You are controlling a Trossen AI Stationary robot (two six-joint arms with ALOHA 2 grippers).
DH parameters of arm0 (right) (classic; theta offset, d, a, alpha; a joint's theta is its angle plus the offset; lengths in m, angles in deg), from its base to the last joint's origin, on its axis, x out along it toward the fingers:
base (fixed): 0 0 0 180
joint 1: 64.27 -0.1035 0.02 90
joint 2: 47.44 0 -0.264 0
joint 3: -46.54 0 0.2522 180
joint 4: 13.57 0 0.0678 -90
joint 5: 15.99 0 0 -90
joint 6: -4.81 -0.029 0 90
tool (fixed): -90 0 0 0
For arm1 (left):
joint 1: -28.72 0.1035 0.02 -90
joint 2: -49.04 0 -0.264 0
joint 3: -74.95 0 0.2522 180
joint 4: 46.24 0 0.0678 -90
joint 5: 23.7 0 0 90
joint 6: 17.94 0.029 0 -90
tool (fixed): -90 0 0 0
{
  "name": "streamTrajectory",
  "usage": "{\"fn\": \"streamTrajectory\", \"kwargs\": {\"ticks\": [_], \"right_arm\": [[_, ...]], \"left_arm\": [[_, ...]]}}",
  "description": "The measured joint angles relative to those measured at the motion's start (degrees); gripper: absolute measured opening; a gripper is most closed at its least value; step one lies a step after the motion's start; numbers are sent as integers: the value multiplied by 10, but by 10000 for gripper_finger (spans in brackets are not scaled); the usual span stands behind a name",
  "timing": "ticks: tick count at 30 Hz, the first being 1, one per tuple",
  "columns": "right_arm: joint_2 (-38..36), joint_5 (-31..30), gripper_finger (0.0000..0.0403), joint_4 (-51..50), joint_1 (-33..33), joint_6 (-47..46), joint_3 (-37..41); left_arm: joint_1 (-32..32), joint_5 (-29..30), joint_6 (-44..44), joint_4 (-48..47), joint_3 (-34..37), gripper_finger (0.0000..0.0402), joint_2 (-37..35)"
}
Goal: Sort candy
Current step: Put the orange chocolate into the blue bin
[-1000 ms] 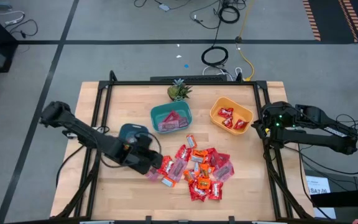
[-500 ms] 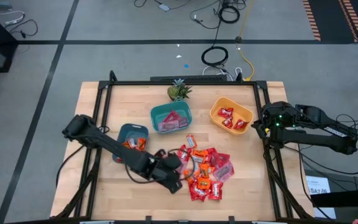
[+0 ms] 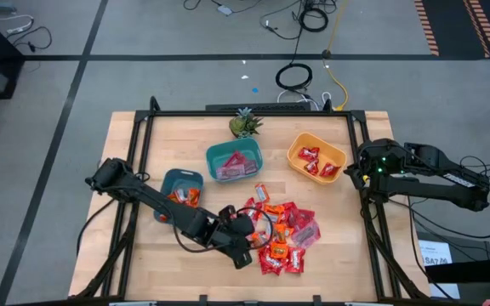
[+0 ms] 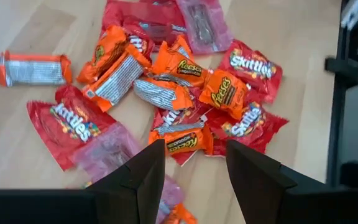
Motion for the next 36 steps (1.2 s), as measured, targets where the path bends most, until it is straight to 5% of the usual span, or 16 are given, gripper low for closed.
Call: {"fn": "streamTrajectory", "kwargs": {"ticks": [19,36], "right_arm": [[0,0,112,0,0,0,0],[0,-1,112,0,0,4,0]], "left_arm": [[-36,-20,59,-115,0,177,19],[-36,-35,59,-104,0,177,99]]}}
